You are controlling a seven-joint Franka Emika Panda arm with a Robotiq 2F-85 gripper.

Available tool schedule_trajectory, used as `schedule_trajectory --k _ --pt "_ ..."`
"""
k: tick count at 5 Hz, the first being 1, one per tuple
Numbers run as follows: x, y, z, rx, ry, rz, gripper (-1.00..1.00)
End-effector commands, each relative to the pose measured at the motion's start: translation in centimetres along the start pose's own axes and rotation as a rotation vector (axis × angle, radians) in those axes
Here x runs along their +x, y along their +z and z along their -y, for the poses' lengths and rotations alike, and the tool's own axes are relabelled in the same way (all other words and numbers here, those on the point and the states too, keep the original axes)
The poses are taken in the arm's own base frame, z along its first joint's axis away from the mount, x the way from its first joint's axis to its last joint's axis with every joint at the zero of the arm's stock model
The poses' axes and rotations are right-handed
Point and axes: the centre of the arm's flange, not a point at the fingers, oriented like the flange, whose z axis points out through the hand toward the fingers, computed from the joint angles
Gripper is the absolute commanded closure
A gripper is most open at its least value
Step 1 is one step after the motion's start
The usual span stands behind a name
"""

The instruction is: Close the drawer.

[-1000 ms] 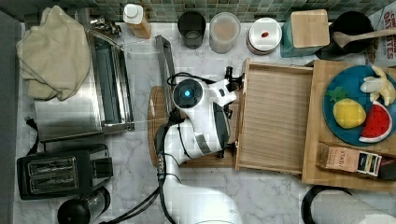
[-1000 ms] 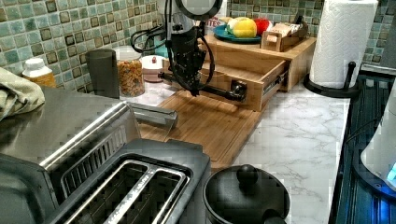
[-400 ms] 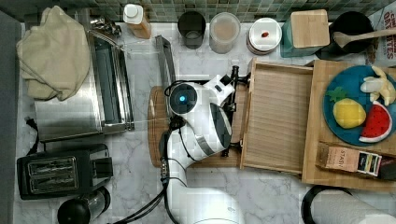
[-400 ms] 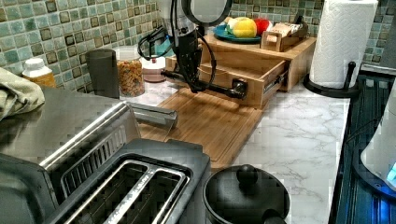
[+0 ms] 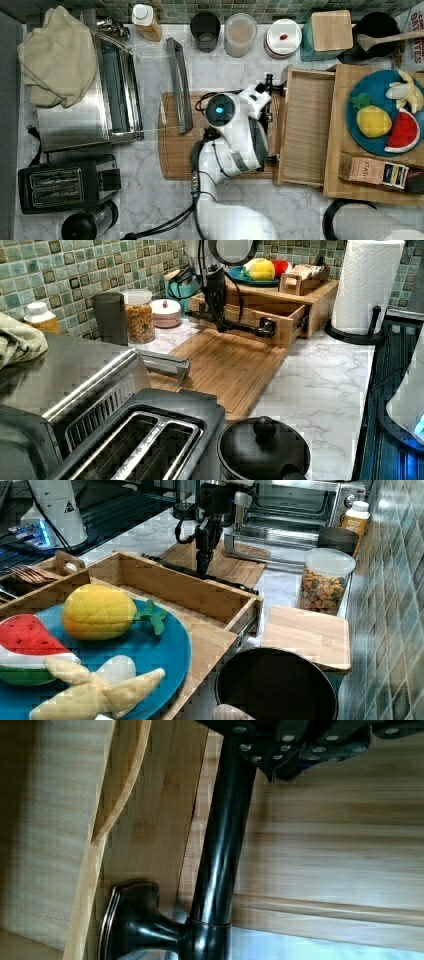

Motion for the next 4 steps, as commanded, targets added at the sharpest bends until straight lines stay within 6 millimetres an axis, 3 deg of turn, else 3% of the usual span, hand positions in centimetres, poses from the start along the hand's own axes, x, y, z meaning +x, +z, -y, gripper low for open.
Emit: schedule_trajectory --k 1,2,4 --pt "-7.4 6.1 -24.3 -0.053 0.273 0.055 1.00" --pt "-9.2 6.7 -26.9 -0.089 0.244 0.054 1.00" --pt "-9.4 6.8 -28.0 0.002 0.246 0.063 1.00"
